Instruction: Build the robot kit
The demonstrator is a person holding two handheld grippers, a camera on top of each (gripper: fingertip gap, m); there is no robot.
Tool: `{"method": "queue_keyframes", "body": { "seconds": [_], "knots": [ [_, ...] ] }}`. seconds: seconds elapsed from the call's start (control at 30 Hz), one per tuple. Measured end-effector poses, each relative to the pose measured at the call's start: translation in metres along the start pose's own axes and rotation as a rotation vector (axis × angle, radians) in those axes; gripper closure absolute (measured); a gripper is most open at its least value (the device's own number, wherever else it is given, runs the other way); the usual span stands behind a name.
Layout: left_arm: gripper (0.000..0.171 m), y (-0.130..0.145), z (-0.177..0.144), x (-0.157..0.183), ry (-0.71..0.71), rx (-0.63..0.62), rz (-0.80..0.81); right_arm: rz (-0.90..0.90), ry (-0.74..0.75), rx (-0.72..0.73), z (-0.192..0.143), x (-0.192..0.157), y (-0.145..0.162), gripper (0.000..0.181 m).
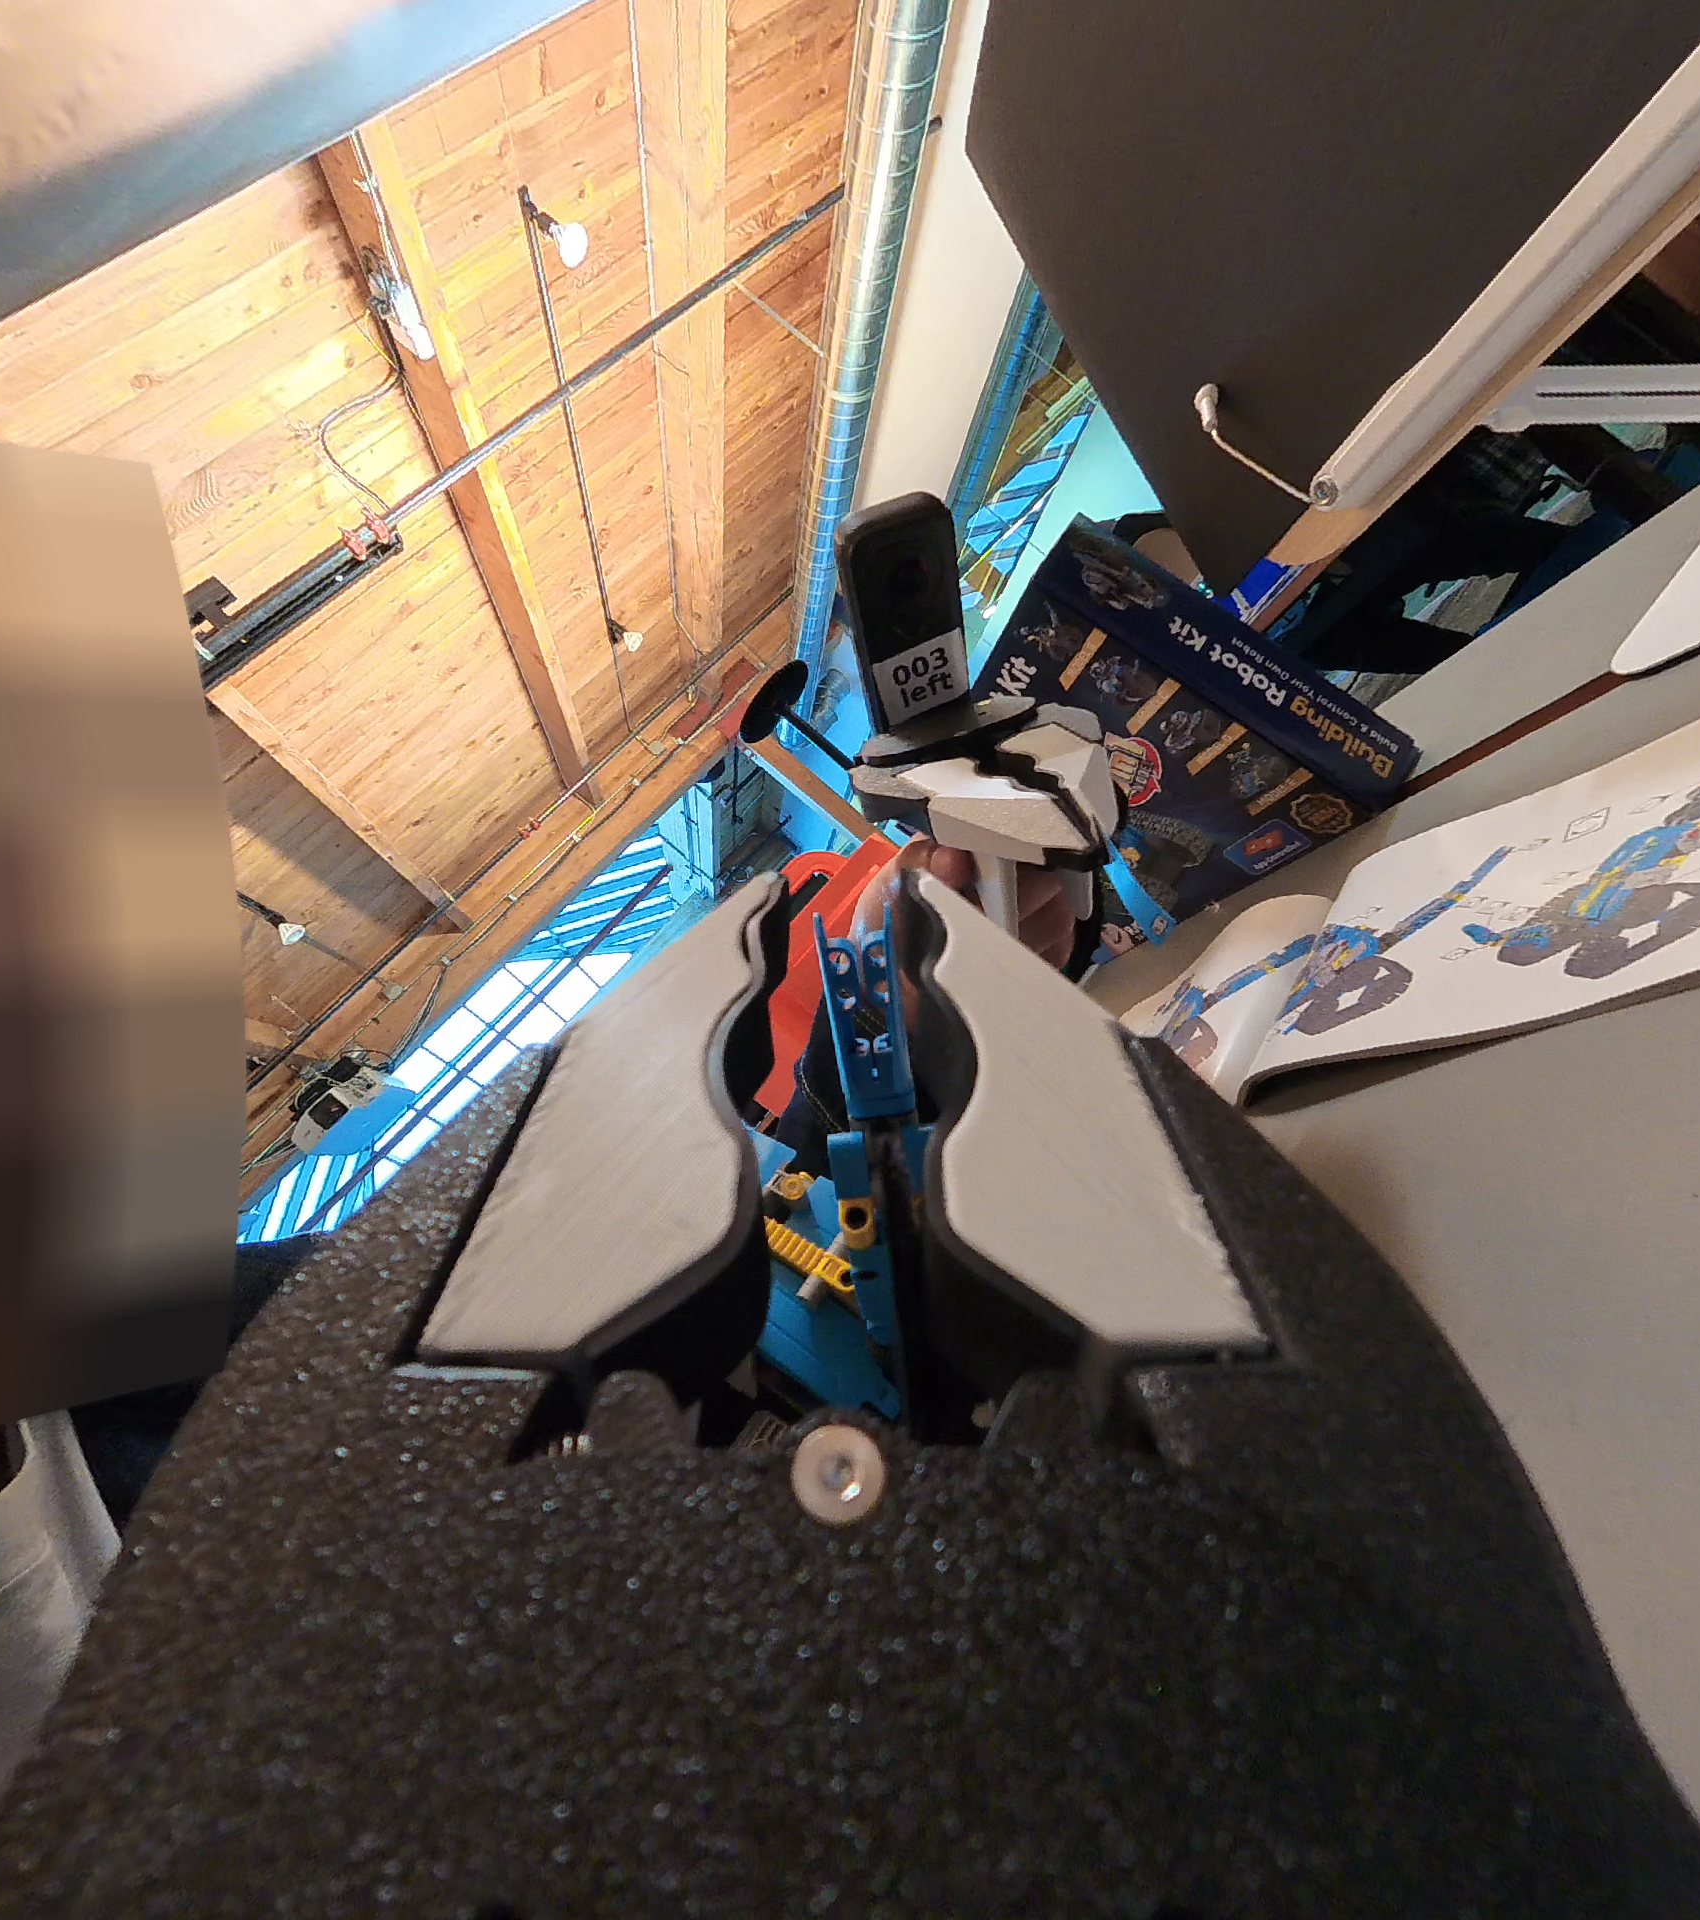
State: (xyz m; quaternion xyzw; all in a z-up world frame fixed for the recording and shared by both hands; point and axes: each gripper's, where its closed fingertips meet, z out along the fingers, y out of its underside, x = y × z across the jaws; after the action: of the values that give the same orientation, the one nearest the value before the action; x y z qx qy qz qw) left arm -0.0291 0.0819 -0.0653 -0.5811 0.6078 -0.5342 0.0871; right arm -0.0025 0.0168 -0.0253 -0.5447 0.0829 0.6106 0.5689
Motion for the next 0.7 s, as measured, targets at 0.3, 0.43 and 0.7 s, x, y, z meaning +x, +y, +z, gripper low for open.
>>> {"method": "queue_keyframes", "body": {
  "seconds": [0.3,0.43,0.7],
  "knots": [
    [0.171,-0.013,-0.031,-0.008,-0.070,0.045,-0.003,-0.025,0.014,-0.019,0.002,0.000,0.003,0.160],
    [0.171,-0.026,-0.054,0.000,-0.082,0.099,0.028,-0.030,0.014,-0.068,0.008,-0.002,0.013,0.145],
    [0.171,-0.048,-0.093,0.033,-0.092,0.178,0.128,0.003,-0.002,-0.115,0.012,-0.003,0.023,0.124]
  ]
}}
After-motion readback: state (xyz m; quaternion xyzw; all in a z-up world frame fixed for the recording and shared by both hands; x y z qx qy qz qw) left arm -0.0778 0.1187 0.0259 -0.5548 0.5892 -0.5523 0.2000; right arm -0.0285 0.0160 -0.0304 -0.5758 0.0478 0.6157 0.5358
